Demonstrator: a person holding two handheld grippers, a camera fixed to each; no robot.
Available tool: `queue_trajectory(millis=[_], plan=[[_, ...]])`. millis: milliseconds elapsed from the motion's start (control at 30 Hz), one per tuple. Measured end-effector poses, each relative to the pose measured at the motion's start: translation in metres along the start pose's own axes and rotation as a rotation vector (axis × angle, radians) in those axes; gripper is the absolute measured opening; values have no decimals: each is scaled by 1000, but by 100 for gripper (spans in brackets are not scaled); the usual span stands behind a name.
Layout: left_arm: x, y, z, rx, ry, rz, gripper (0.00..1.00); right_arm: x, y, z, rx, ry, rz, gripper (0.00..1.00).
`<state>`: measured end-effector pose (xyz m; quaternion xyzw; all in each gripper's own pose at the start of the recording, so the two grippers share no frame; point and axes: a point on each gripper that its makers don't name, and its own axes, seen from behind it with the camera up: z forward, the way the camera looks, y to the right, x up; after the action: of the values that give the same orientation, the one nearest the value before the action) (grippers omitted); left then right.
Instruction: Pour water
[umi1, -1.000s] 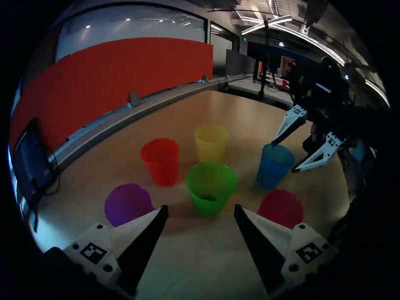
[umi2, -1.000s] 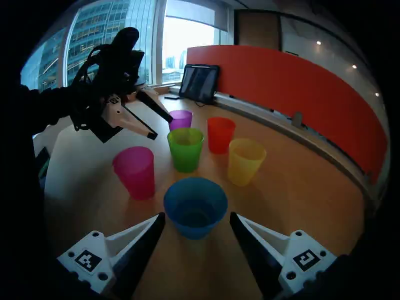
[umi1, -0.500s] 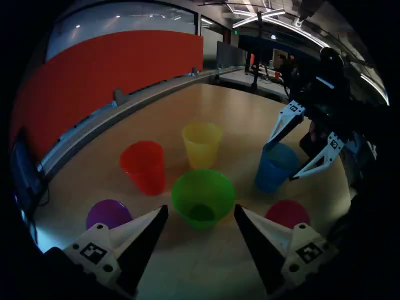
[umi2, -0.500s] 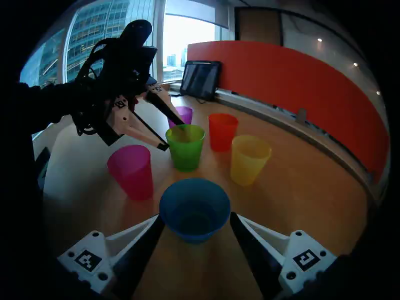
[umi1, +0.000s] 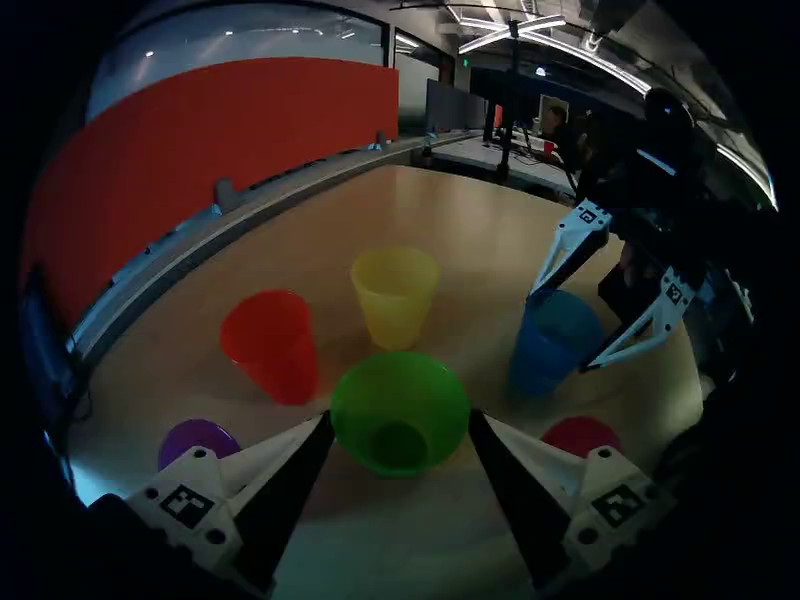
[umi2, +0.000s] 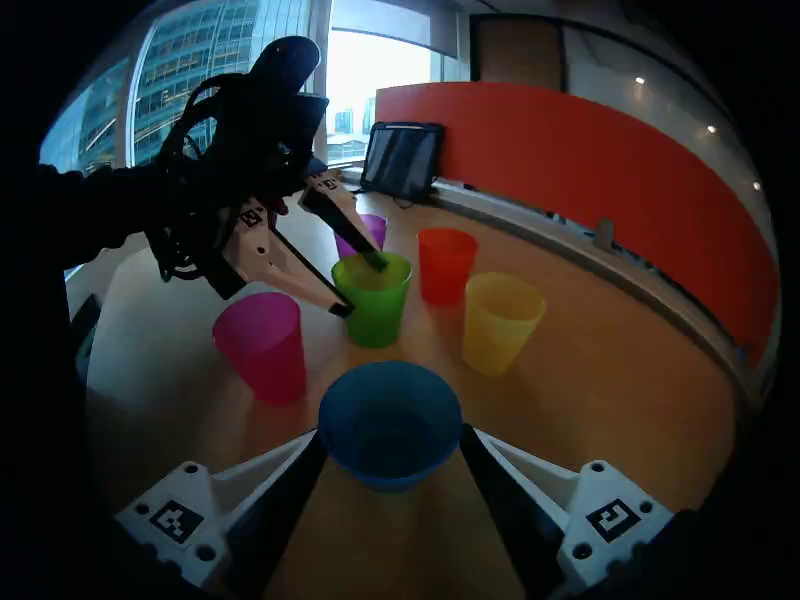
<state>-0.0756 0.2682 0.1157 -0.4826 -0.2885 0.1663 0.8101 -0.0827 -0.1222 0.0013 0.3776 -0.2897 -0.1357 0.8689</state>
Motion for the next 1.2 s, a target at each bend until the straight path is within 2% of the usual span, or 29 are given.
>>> queue_trajectory(millis=[133, 267, 767, 900, 1200], plan=[[-1, -1, 1, 7, -2, -3, 98, 0, 1, 1, 0, 0, 0, 100], [-2, -3, 2, 14, 1, -5, 87, -1, 1, 1, 1, -1, 0, 100], [-1, -7, -1, 30, 24, -29, 86, 0, 1, 5, 1, 4, -1, 99], [0, -7, -4, 38, 32, -31, 86, 0, -2, 6, 10, 7, 1, 91], [7, -5, -24, 66, 77, -40, 86, 5, -3, 2, -3, 31, 14, 91]])
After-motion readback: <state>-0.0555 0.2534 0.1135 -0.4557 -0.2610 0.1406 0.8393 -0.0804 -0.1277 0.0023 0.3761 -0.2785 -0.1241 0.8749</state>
